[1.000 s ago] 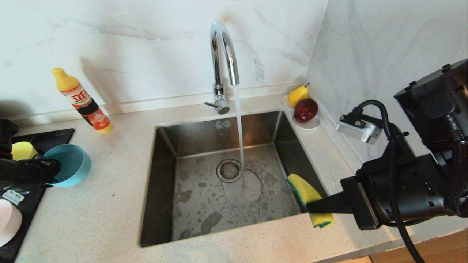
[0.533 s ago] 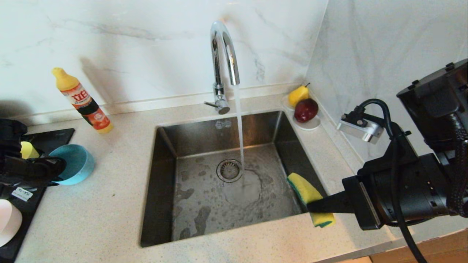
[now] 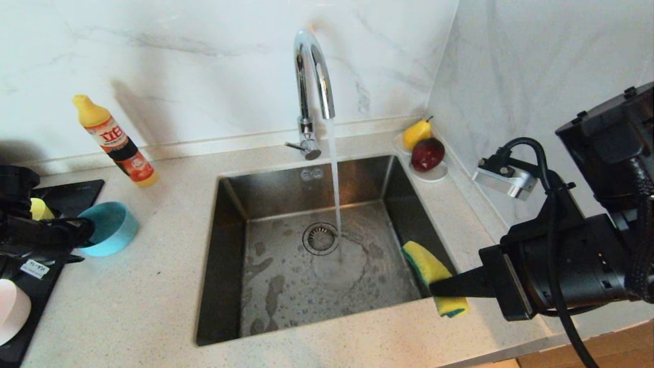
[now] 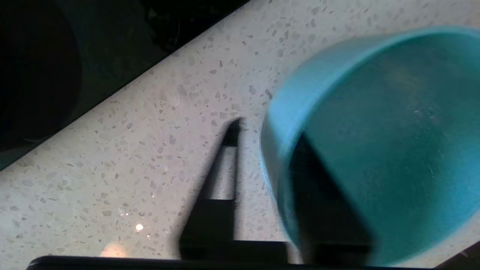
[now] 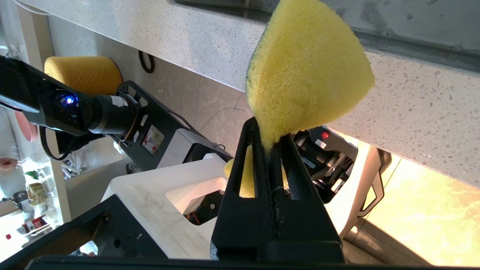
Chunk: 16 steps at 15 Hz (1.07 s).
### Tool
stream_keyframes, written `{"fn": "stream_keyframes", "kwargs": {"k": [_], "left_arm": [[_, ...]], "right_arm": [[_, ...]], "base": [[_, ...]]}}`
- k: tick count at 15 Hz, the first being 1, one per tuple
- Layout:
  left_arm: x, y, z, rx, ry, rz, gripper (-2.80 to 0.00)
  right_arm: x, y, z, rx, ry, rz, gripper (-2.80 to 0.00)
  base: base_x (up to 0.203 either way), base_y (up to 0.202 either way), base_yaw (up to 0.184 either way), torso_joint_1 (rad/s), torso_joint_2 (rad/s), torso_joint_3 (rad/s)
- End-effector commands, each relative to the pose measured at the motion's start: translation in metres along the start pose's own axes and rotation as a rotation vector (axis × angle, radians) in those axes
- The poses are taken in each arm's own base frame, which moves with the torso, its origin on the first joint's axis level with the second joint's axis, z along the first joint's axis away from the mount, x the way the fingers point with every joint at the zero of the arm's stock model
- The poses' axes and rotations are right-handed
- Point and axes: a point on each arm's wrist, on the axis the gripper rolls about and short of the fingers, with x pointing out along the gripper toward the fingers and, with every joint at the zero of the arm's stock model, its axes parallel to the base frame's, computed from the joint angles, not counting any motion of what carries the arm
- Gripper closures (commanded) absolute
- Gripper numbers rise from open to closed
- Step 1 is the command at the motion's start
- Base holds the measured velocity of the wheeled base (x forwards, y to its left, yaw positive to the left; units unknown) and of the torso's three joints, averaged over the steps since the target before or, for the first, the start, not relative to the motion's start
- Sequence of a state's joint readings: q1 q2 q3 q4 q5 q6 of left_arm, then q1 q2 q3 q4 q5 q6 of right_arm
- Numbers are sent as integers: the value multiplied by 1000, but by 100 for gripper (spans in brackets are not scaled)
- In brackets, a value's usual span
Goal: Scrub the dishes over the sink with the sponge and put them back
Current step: Place the bowl on the table
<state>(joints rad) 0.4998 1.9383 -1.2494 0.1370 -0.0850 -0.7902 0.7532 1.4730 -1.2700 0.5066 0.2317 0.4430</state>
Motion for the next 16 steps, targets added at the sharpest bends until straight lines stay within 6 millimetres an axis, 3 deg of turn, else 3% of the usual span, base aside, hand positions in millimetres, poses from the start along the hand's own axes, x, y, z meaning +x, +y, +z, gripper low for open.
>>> {"fn": "stream_keyframes", "kwargs": {"k": [1,5,9,10,13,16], "left_arm": [[-16,-5,3,-1,-21,-37,-280],[-56,-13,5,9,-49,-122,-280],[-129,-25,7,79,-163,-268,-280],[-142,-26,5,151,-180,-294,0],[-158,-38,-6,395,-195,-380,0],[-153,-64,-18,820,-308,-446,0]], "right_arm": [[0,0,1,2,1,1,0],[-2,0,-1,3,0,2,0],[-5,2,0,5,-12,7,0],[-7,2,0,5,-17,7,0],[-15,4,-2,-2,-36,17,0],[-18,3,-3,0,-49,-2,0]], "base": [[0,0,0,0,0,0],[0,0,0,0,0,0],[0,0,0,0,0,0],[0,0,0,0,0,0],[0,0,0,0,0,0],[0,0,0,0,0,0]]}}
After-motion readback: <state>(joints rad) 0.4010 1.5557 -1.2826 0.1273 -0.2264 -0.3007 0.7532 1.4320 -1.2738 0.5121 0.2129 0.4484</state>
